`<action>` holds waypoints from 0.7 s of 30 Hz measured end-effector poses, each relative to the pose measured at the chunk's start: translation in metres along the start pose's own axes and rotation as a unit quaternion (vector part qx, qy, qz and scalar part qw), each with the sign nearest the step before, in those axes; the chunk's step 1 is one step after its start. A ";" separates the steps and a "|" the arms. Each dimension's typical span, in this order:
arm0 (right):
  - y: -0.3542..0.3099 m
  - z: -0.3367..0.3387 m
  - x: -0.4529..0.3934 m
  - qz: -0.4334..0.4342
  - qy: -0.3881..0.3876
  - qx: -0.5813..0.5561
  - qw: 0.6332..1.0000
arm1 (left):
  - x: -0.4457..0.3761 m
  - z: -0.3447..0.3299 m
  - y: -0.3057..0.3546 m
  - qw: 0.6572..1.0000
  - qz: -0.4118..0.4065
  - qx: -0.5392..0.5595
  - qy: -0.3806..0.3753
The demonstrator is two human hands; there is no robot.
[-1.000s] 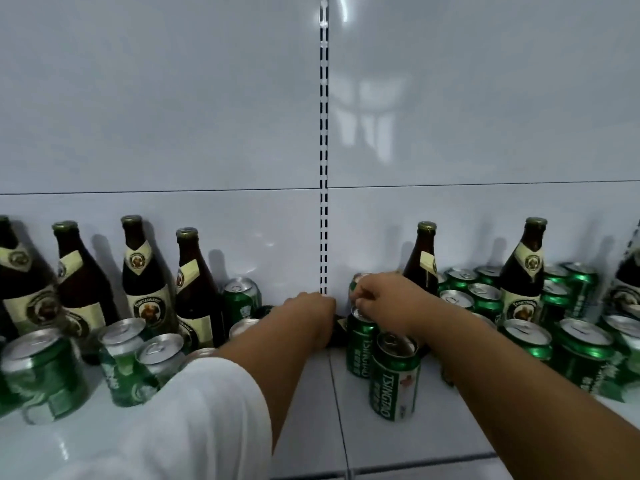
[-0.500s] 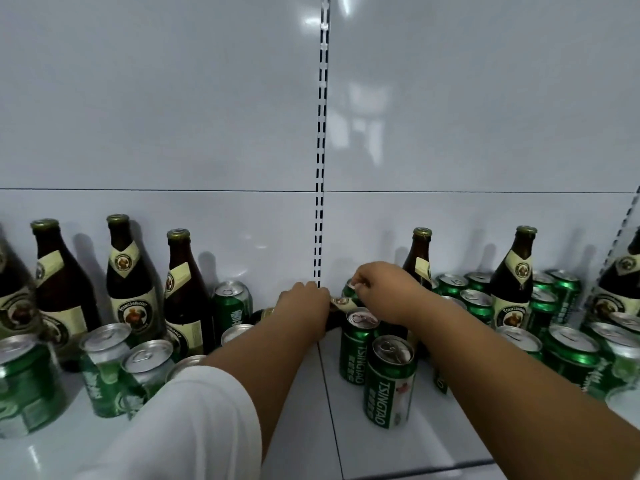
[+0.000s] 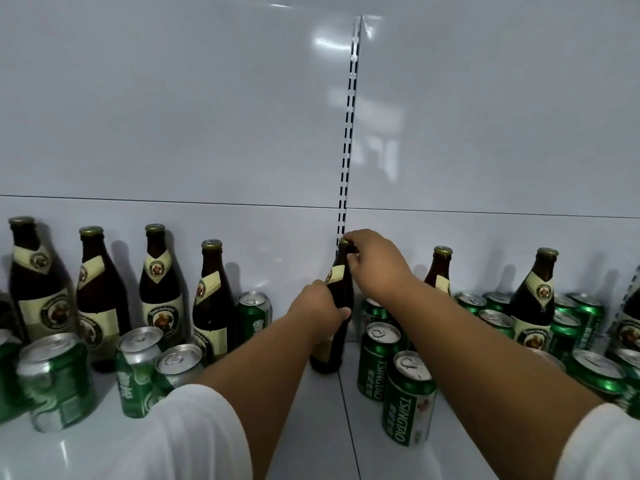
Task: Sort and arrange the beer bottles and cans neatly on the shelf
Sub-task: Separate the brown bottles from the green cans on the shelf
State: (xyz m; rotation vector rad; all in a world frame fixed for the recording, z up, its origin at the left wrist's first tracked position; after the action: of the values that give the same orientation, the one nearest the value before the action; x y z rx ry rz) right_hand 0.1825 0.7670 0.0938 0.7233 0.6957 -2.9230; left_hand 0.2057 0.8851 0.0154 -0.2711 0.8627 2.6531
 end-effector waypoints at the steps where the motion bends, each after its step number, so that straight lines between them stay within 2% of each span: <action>1: -0.003 -0.003 0.000 0.008 -0.008 0.001 1.000 | 0.001 0.000 -0.001 1.000 0.010 0.007 0.003; 6: -0.011 -0.015 0.003 0.031 -0.015 0.003 0.999 | 0.008 0.003 -0.002 0.998 0.044 0.031 0.016; 9: -0.010 -0.020 0.010 0.048 0.001 -0.002 0.999 | 0.021 0.012 0.008 0.995 0.041 0.037 0.087; 11: -0.007 -0.022 0.016 0.049 0.042 -0.023 0.998 | 0.038 0.019 0.014 0.989 0.022 0.030 0.141; 14: -0.010 -0.025 0.029 0.068 0.087 -0.066 0.992 | 0.067 0.025 0.019 0.988 -0.025 -0.017 0.149; 18: -0.019 -0.028 0.048 0.078 0.070 -0.109 0.989 | 0.102 0.037 0.022 0.980 -0.060 -0.069 0.178; 21: -0.022 -0.026 0.064 0.090 0.058 -0.129 0.986 | 0.131 0.048 0.022 0.960 -0.114 -0.084 0.242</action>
State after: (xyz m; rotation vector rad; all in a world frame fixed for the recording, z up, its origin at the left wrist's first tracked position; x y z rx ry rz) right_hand 0.1333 0.8016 0.0532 0.8813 0.9443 -2.5800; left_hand 0.0729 0.9311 0.0290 -1.0304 0.6836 2.4749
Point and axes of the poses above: each hand's wrist, its own x-axis away from the middle knuckle, its own z-axis out of the back of the hand, y = z × x, the point moved 2 cm from there along -x, towards the middle knuckle, and after that the axes turned 12 degrees about -z, right-handed, at the moved point
